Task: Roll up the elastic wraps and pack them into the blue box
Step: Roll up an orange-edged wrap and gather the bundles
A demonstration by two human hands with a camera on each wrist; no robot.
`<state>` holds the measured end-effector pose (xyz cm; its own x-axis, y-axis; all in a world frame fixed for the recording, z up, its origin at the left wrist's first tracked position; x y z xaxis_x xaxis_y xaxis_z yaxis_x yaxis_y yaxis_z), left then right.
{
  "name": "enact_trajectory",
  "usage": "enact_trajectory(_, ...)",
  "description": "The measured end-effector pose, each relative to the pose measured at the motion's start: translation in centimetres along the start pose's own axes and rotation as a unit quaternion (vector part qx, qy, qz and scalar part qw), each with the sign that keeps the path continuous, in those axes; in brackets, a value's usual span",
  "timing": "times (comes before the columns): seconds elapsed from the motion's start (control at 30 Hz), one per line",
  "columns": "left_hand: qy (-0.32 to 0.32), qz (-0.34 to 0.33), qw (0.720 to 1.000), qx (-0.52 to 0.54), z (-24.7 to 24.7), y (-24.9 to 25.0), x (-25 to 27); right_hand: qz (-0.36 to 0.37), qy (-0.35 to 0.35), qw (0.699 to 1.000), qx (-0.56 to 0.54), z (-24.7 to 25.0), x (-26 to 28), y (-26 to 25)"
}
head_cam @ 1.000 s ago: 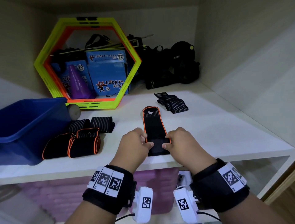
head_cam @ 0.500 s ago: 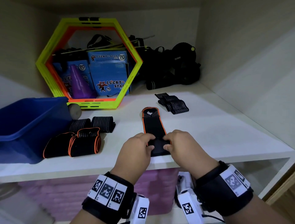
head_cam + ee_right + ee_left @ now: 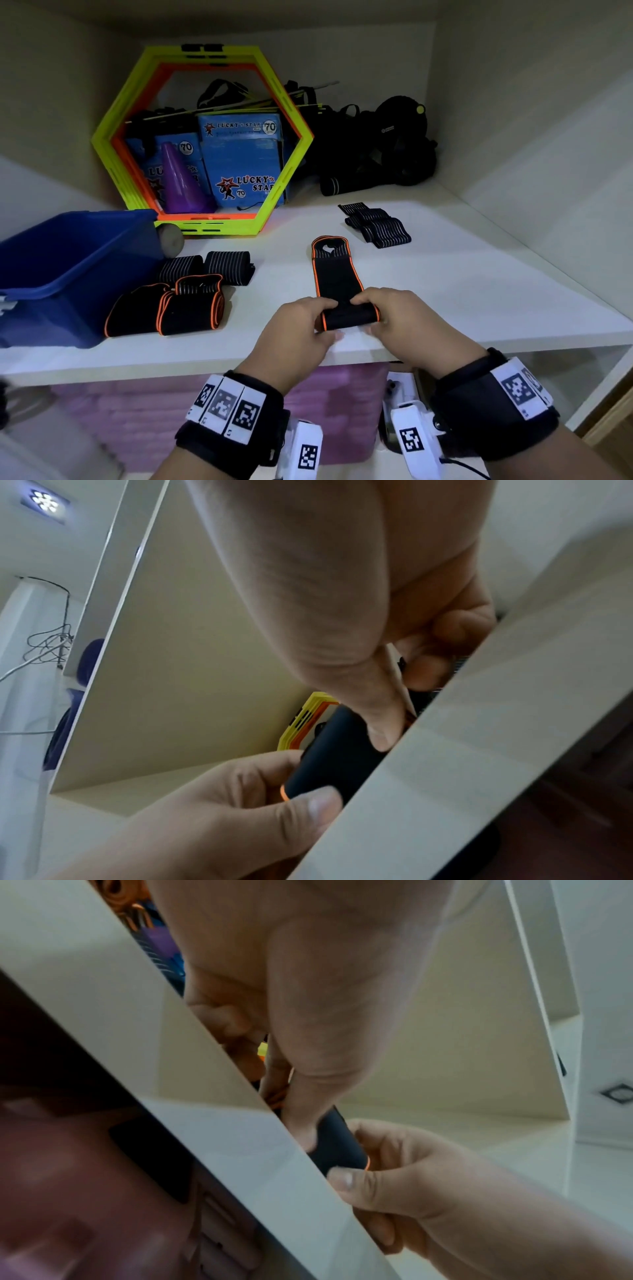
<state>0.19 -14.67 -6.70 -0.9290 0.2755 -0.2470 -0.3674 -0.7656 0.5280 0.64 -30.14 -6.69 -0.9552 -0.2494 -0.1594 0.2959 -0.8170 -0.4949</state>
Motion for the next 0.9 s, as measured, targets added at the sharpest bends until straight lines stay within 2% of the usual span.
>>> enact_trajectory(0.13, 0.021, 0.050, 0.996, 0.074, 0.2, -1.1, 0.3, -0.041, 0.023, 0.997, -0.069, 0.6, 0.2, 0.9)
enact_trajectory(0.33, 0.096, 0.128, 0.976, 0.147, 0.8, -2.0, 0.4, -0.095, 0.076, 0.984, -0.133, 0.9, 0.3, 1.8)
enact_trajectory(0.5, 0.111, 0.131, 0.975, 0.144, 0.8, -2.0, 0.3, -0.088, 0.083, 0.985, -0.122, 0.4, 0.5, 1.6)
enact_trajectory(0.77, 0.095, 0.134, 0.975, 0.152, 0.9, -2.1, -0.2, -0.069, 0.078, 0.991, -0.079, 0.2, 0.3, 1.0)
enact_trajectory(0.9, 0.080, 0.120, 0.983, 0.113, 1.1, -1.9, -0.5, -0.038, 0.064, 0.996, -0.045, 0.1, 0.2, 0.3)
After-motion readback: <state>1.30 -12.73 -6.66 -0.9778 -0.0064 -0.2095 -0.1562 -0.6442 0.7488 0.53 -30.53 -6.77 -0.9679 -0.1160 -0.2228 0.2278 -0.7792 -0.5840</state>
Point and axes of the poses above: each hand's wrist, its own x-axis away from the middle knuckle, its own z-axis out of the back of the hand, y = z × x, the point moved 9 cm from there along -x, towards the middle knuckle
